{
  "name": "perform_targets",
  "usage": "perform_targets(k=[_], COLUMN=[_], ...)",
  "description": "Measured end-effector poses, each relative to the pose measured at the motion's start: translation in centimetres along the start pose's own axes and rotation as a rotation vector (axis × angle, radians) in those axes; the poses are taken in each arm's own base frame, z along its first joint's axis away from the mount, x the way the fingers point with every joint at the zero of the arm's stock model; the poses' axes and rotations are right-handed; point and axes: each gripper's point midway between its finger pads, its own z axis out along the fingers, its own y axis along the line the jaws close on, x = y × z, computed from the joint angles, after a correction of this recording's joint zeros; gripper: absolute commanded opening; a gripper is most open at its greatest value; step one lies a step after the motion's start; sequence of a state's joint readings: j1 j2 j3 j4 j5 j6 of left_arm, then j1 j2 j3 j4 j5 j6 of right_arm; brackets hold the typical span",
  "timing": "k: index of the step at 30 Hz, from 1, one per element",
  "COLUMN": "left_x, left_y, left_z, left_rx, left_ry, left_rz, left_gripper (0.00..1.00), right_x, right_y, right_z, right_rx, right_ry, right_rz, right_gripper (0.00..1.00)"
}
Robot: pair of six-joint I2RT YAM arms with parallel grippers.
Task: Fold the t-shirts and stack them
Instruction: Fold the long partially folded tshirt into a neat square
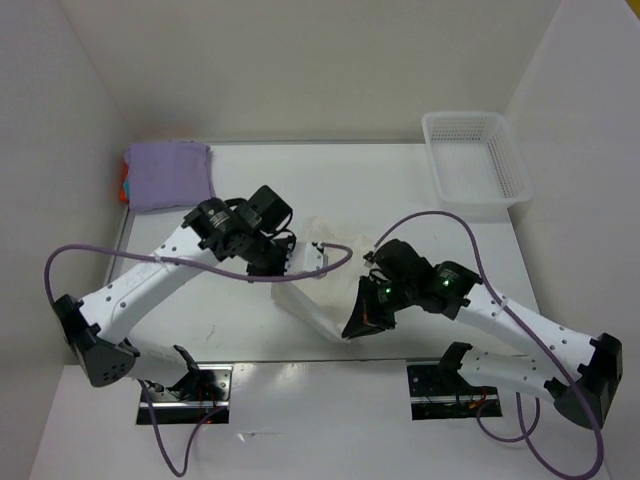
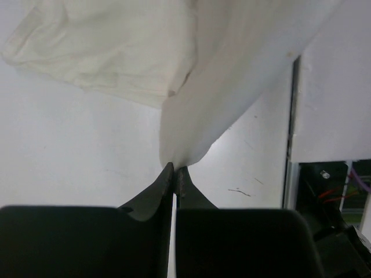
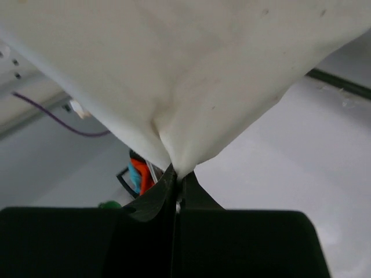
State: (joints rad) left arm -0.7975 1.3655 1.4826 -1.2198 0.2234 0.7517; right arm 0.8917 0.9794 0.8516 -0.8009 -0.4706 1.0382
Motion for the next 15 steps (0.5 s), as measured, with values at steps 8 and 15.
perform_targets(k=[8,15], left_x=[-0.2,-1.6], left_y=[7.7,13.8], left_z=[2.6,5.9], left_rx=[-0.07,-0.122], left_ry=[-0.011,-0.056], left_rz=[-0.137,-0.23], left_gripper=[0.0,0.0], right_x=[-7.2,-12.2], right_y=[-2.6,-7.0], right_z=[-1.9,-1.3], right_rx=[-0.017,0.021], right_ry=[-0.137,-0.123], right_rz=[0.126,0.209], right_gripper=[0.0,0.0])
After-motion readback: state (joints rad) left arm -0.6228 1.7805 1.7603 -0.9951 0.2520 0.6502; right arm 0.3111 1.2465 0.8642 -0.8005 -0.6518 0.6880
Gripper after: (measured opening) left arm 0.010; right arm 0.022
